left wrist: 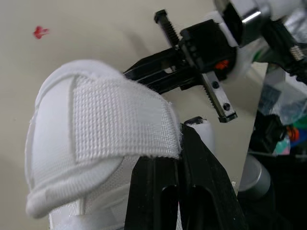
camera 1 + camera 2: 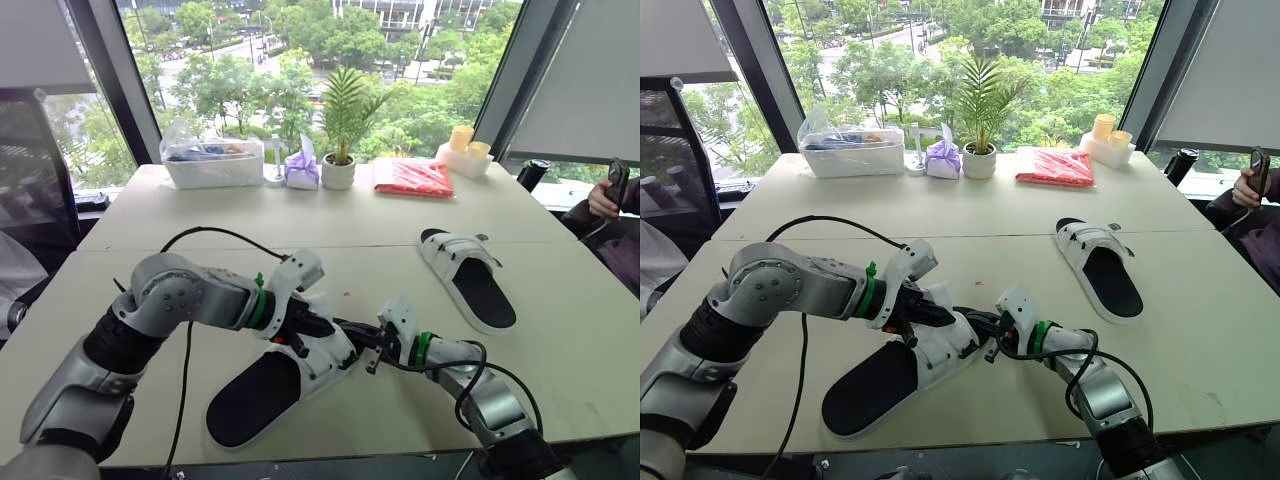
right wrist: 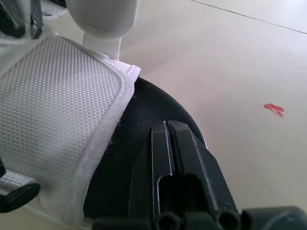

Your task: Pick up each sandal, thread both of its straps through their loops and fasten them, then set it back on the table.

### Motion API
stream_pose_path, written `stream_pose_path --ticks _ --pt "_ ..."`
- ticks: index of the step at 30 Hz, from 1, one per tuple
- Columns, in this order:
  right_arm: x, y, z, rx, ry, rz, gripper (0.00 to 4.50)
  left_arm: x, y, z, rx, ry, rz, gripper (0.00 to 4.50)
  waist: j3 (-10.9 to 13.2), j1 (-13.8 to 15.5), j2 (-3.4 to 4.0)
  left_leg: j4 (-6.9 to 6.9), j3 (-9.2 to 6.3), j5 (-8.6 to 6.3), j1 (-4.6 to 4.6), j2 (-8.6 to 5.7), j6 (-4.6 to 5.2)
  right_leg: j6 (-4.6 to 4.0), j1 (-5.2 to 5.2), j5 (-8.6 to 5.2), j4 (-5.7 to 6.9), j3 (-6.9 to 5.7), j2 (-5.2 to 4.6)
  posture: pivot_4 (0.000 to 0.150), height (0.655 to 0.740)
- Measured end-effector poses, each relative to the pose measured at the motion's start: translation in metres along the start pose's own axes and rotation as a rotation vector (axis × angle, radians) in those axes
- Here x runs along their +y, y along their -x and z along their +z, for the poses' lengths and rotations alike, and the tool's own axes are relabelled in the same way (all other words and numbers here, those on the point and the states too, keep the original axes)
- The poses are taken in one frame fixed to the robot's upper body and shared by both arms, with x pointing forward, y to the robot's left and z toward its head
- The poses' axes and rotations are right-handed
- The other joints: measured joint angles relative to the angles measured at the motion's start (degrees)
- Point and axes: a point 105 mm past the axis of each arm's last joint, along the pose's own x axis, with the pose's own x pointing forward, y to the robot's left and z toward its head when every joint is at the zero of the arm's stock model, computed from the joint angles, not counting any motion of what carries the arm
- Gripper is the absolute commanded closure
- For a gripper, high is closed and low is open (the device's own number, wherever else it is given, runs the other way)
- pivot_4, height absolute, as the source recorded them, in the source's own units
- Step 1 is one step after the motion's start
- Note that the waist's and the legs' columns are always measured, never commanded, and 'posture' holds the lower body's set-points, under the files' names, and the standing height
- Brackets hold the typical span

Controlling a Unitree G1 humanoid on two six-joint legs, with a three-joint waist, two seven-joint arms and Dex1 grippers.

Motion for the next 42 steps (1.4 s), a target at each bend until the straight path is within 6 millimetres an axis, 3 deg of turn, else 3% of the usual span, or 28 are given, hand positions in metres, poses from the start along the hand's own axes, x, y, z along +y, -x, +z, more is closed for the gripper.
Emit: stream_pose_path --ticks 8,15,21,26,35,39,42 --pt "0.001 0.000 -0.002 0.003 -0.004 0.001 4.50 -0.010 -0.005 -0.001 0.063 -0.137 -0.139 4.43 0.00 -0.01 0.00 -0.03 -0.01 0.01 0.00 0.01 0.00 0.00 -0.02 0.00 0.00 0.00 0.00 0.150 0.7400" --pt "0.001 0.002 -0.003 0.002 -0.008 -0.005 4.50 0.006 -0.005 -0.017 0.160 -0.176 -0.074 4.43 0.00 0.05 0.00 -0.02 -0.02 0.01 -0.01 0.01 0.01 0.00 -0.01 0.00 -0.01 0.00 0.00 0.150 0.7400" --pt "0.001 0.002 -0.003 0.001 -0.009 -0.010 4.50 0.012 -0.010 -0.014 0.160 -0.017 -0.070 4.43 0.00 0.05 0.00 0.00 -0.05 0.02 -0.01 0.01 0.03 0.03 0.02 0.00 0.02 -0.04 0.01 0.150 0.7400" --pt "0.001 0.002 -0.003 0.002 -0.010 -0.014 4.50 -0.004 -0.008 0.000 0.103 0.091 -0.171 4.43 0.01 0.04 -0.03 0.06 -0.05 0.13 0.00 0.00 0.20 0.10 0.10 0.01 0.08 -0.07 0.08 0.150 0.7400" --pt "0.001 0.002 -0.003 0.002 -0.010 -0.015 4.50 -0.008 -0.003 -0.003 0.091 0.045 -0.144 4.43 0.01 0.03 -0.02 0.07 -0.07 0.15 0.02 0.01 0.15 0.16 0.12 0.05 0.13 -0.06 0.17 0.150 0.7400" --pt "0.001 0.002 -0.003 0.002 -0.010 -0.014 4.50 -0.002 0.008 0.007 0.006 0.091 -0.096 2.87 0.01 0.05 -0.04 0.09 -0.08 0.16 0.01 0.01 0.15 0.22 0.17 0.08 0.15 -0.06 0.18 0.150 0.7400" --pt "0.002 0.001 -0.003 0.002 -0.008 -0.009 4.50 -0.005 0.019 0.013 -0.052 0.088 -0.102 1.39 0.01 0.00 -0.04 0.08 -0.08 0.19 0.01 0.01 0.11 0.28 0.30 0.11 0.21 -0.05 0.18 0.150 0.7400"
